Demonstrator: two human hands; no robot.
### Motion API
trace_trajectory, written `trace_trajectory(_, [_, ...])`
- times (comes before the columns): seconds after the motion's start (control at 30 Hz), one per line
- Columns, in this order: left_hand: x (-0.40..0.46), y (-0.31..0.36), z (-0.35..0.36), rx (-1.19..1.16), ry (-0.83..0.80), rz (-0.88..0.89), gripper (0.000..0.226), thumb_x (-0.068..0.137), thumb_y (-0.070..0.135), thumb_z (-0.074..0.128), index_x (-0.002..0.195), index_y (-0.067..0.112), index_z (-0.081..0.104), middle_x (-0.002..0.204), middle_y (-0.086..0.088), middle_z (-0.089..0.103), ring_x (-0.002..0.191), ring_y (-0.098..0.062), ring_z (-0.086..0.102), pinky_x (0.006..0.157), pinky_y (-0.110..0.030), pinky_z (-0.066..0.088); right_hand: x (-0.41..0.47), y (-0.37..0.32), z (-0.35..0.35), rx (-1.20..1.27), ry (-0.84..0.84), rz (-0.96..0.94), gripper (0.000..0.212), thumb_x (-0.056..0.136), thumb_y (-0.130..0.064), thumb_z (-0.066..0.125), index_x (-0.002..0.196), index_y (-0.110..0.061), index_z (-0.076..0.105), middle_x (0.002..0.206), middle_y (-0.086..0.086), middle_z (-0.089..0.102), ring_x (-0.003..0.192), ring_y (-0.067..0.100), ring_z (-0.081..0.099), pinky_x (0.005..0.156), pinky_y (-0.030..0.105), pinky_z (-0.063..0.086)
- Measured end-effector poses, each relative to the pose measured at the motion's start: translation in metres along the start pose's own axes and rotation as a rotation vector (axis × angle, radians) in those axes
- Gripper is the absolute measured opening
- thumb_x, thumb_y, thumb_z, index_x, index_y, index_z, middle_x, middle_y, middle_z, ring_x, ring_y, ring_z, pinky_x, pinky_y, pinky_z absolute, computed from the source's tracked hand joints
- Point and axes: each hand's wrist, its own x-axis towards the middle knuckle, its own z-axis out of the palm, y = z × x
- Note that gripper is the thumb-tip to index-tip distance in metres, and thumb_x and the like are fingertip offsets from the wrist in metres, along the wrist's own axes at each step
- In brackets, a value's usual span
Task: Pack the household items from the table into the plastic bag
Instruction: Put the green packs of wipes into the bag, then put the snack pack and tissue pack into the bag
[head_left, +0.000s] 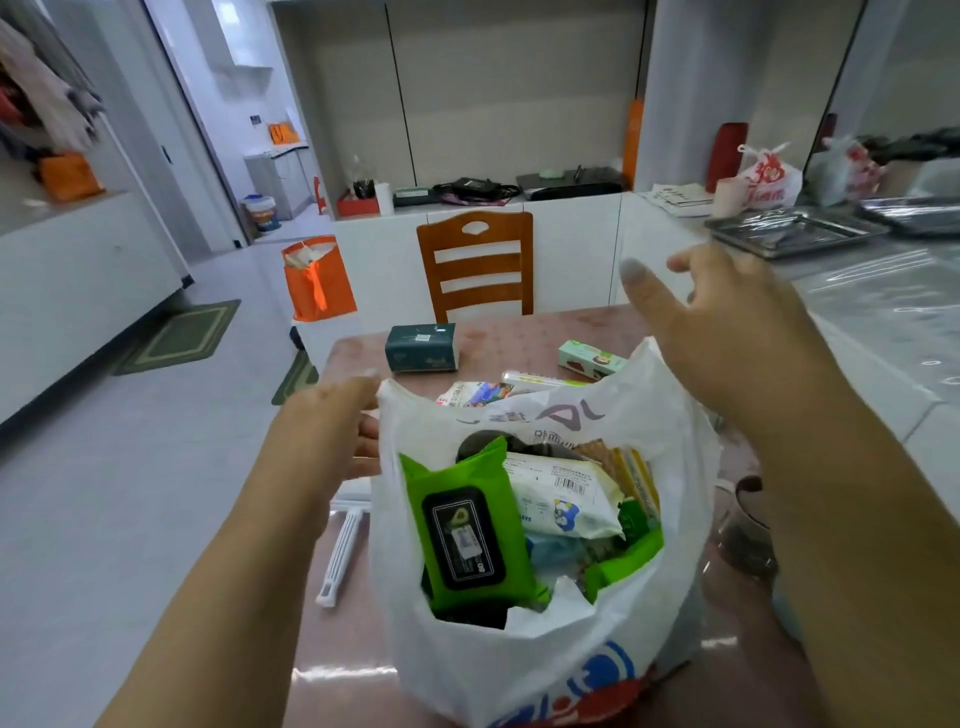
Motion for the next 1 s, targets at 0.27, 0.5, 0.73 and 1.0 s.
trace_trajectory(0.27, [0.054,0.055,0.0,-0.059,0.095,0.015,0.033,0.098,0.032,0.047,0.095,0.001,0.058,0.078,-0.011,0.056,0.074,-0.025,0.056,0.085,-0.041,0.052,0.082,-0.085,0.018,0.252,-0.622,-0.219,0.061,0.088,-0.068,0.023,0.1,-0.021,0.061,0.101,0.005,0.069,0.093,0.021,0.066,0.094,0.041,0.052])
trace_trajectory(0.5, [0.147,0.036,0.03,0.036,-0.057,-0.15,0.033,0.097,0.032,0.051,0.102,0.001,0.061,0.086,-0.014,0.062,0.084,-0.027,0.061,0.086,-0.04,0.055,0.187,-0.114,0.081,-0.011,-0.771,-0.19,0.063,0.091,-0.063,0.036,0.121,-0.011,0.058,0.108,0.014,0.067,0.097,0.028,0.067,0.093,0.044,0.053])
trace_trajectory(0.73, [0.232,-0.027,0.077,-0.057,-0.225,-0.438,0.034,0.097,0.029,0.051,0.111,-0.002,0.049,0.099,-0.022,0.062,0.089,-0.033,0.064,0.083,-0.041,0.054,0.258,-0.098,0.205,-0.199,-0.858,-0.16,0.056,0.096,-0.051,0.039,0.132,-0.011,0.05,0.109,0.011,0.066,0.096,0.024,0.065,0.086,0.037,0.054])
trace_trajectory(1.0, [0.297,-0.113,0.137,-0.073,-0.248,-0.748,0.035,0.095,0.031,0.046,0.077,0.001,0.043,0.085,-0.019,0.052,0.073,-0.031,0.055,0.082,-0.042,0.051,0.258,-0.029,0.344,-0.209,-0.975,-0.093,0.055,0.101,-0.044,0.03,0.141,-0.007,0.042,0.147,0.014,0.042,0.132,0.031,0.041,0.112,0.041,0.027])
